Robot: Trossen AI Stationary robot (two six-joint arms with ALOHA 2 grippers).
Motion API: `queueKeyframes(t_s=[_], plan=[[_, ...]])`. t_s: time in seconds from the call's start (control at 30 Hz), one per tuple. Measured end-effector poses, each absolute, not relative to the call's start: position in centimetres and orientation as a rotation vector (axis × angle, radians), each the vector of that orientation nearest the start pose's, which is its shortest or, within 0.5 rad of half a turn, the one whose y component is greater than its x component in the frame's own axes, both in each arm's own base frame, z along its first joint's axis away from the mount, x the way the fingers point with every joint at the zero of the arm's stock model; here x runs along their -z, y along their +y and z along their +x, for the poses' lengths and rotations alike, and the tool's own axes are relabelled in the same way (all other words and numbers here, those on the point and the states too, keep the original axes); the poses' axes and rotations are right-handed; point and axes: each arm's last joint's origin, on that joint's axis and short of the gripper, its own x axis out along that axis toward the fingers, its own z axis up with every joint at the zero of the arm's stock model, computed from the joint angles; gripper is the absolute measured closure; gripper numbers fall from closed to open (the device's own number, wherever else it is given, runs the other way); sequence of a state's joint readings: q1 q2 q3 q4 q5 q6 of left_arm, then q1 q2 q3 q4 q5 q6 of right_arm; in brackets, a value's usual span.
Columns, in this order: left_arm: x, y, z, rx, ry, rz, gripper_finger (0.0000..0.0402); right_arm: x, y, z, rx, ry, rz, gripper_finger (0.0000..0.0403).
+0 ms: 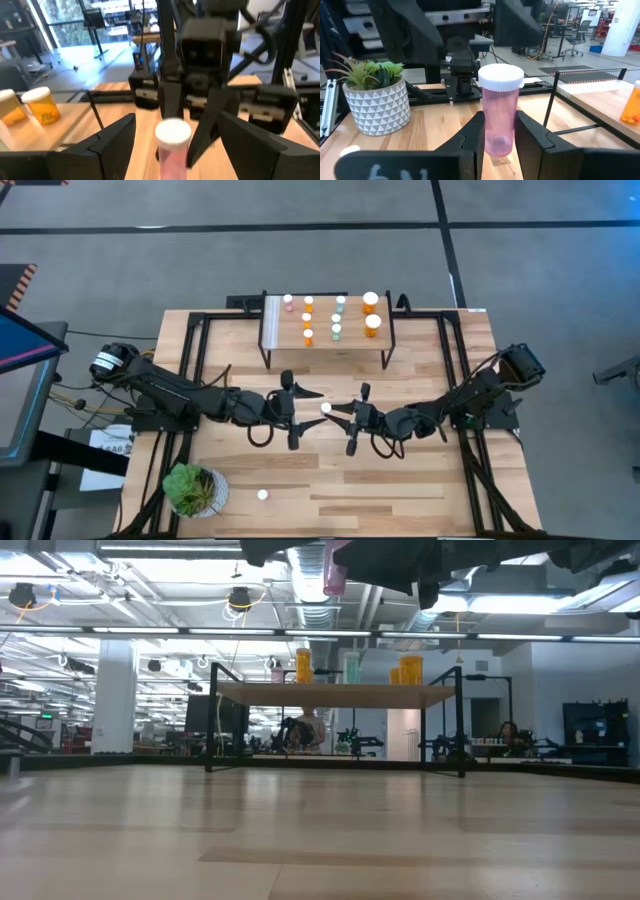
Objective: Pick and place medicine bottles onto shelf by color
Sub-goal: Put the top small pink pill bottle on the shelf aligned with the other small pink pill bottle
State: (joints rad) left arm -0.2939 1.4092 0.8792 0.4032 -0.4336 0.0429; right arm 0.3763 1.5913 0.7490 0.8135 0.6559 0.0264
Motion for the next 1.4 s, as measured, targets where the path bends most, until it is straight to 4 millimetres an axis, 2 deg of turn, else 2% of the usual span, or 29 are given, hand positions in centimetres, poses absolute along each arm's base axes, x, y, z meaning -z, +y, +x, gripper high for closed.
queueKeyframes(t_s=[0.37,0.63,1.4], plan=[[-26.3,-8.2,31.2,-0.122,0.169,0.095,0.0131,-22.2,10.3,30.7,0.277,0.023,0.014,0.0301],[-26.3,-8.2,31.3,-0.136,0.154,0.089,0.0136,-22.1,10.3,30.8,0.277,0.027,0.016,0.0301],[-26.5,-8.3,31.4,-0.118,0.136,0.090,0.0289,-22.0,10.4,30.7,0.272,0.035,0.014,0.0301]])
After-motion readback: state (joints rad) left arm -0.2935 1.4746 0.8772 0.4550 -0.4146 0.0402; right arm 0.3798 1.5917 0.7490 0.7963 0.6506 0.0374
